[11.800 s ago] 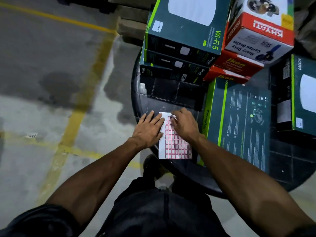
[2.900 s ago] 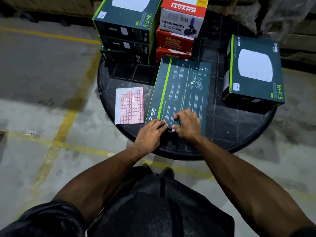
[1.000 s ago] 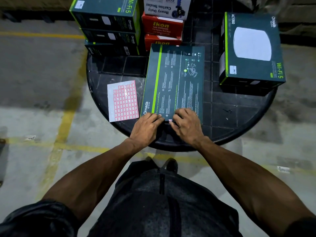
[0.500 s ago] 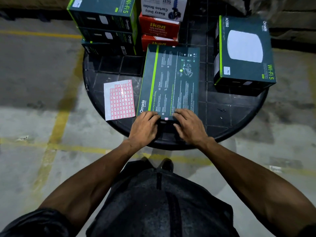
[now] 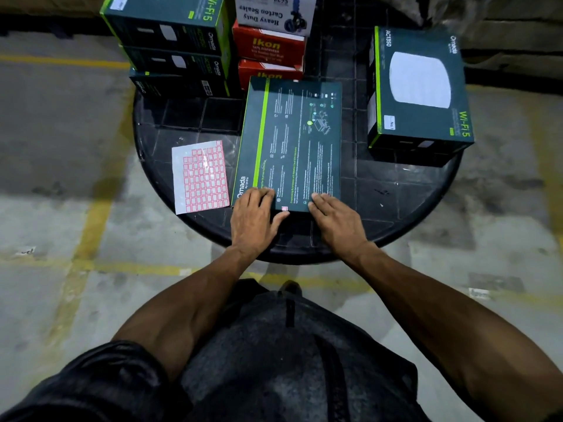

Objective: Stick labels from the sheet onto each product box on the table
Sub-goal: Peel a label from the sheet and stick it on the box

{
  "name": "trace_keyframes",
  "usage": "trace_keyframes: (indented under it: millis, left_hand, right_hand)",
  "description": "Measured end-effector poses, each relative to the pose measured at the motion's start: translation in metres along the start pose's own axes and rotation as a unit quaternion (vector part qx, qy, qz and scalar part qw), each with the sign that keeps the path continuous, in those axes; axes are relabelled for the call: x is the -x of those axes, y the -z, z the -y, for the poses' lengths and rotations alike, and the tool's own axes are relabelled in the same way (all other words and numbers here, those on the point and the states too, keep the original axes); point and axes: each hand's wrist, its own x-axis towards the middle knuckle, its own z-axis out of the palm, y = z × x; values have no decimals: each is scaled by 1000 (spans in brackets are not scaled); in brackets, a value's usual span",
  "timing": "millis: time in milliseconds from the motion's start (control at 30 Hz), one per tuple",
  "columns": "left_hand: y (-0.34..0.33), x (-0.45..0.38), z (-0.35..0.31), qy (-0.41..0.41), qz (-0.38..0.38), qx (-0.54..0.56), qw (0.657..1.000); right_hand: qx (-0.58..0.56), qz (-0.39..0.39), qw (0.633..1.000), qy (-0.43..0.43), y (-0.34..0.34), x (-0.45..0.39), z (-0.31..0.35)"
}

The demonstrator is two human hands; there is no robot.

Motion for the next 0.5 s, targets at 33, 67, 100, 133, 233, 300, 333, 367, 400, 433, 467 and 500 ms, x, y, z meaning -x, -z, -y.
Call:
trace_keyframes:
  millis: [33, 67, 100, 133, 233, 300, 333, 367, 400, 433, 467, 500]
  left_hand:
    - [-2, 0, 0, -3, -10, -2, 1000]
    - [-4, 0, 1, -5, -18, -5, 1000]
    - [-5, -1, 2, -10, -25, -10, 1000]
    - [-7, -1, 3, -15, -31, -15, 999]
    - [-10, -3, 7, -33, -43, -30, 998]
    - [-11, -3, 7, -40, -50, -39, 997]
    - [-11, -3, 8, -45, -54, -39, 997]
    - [-11, -2, 8, -49, -57, -36, 997]
    - [-10, -2, 9, -51, -58, -31, 996]
    - [-9, -2, 10, -54, -57, -25, 997]
    - [-7, -2, 11, -57, -53, -22, 997]
    - [-6, -2, 12, -61, -46, -25, 997]
  right_hand:
    - [2, 12, 1000, 0, 0, 0, 0]
    - [3, 21, 1000, -3, -1, 0, 0]
    - [3, 28, 1000, -5, 0, 0, 0]
    - [1, 32, 999, -8, 0, 1, 1]
    - [-6, 49, 998, -25, 6, -1, 2]
    - [-6, 63, 998, -32, 7, -2, 3]
    - [-6, 70, 997, -32, 7, -2, 3]
    - [-6, 78, 996, -32, 7, -2, 3]
    - [-6, 83, 996, -31, 7, -2, 3]
    - [-6, 86, 996, -32, 8, -1, 3]
    - [-8, 86, 996, -33, 9, -1, 3]
    - [-12, 85, 996, -34, 11, -1, 3]
